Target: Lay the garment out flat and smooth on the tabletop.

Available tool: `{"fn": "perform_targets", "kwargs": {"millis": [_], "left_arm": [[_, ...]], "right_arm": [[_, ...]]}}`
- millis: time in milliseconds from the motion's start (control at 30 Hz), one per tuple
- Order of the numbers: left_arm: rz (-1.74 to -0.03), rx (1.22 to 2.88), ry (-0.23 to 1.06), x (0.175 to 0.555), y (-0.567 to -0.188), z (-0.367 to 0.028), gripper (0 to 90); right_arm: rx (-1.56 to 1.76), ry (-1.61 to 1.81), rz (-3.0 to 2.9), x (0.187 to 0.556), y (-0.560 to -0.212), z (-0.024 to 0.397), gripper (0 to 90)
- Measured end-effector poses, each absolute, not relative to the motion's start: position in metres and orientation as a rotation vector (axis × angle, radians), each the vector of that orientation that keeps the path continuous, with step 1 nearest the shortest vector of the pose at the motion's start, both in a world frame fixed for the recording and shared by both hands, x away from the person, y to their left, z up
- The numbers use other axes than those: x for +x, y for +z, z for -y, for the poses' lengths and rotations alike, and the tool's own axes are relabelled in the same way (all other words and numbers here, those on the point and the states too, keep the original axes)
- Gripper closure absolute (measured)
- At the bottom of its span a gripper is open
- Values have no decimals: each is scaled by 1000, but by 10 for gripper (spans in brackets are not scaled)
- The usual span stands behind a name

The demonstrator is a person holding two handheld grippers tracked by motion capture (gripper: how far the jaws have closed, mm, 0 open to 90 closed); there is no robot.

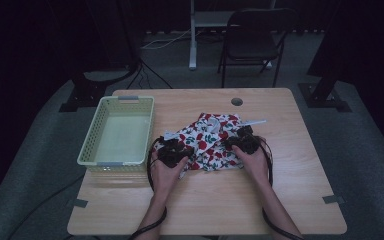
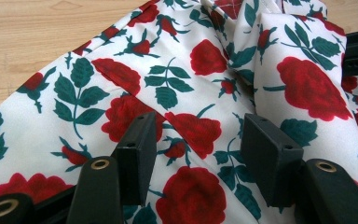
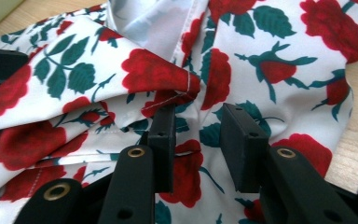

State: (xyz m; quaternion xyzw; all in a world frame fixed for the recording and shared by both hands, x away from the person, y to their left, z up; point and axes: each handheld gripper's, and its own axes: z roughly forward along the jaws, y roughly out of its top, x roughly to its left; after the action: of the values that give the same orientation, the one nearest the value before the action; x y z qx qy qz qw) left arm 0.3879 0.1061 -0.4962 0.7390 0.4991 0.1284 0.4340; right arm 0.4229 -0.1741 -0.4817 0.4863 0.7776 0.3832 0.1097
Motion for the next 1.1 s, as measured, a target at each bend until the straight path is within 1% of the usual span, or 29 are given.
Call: {"fn": "perform_targets", "kwargs": {"millis": [100, 267, 367, 433, 1100], "left_arm": [[-1243, 1841, 319, 388, -496, -106, 471], [-1243, 1840, 320, 388, -496, -106, 470], [-1242, 1839, 320, 388, -496, -106, 470], [-1242, 1838, 320, 388, -496, -106, 470], [-1241, 1835, 322, 388, -497, -106, 469]], "right_arm": [[1439, 1130, -2284, 423, -483, 174, 665], [1439, 1129, -2304, 423, -482, 171, 770], [1437, 1118, -2290, 422, -481, 169, 855], [1435, 1121, -2290, 421, -481, 169, 880], [1408, 1144, -2220, 418, -465, 181, 890]]}}
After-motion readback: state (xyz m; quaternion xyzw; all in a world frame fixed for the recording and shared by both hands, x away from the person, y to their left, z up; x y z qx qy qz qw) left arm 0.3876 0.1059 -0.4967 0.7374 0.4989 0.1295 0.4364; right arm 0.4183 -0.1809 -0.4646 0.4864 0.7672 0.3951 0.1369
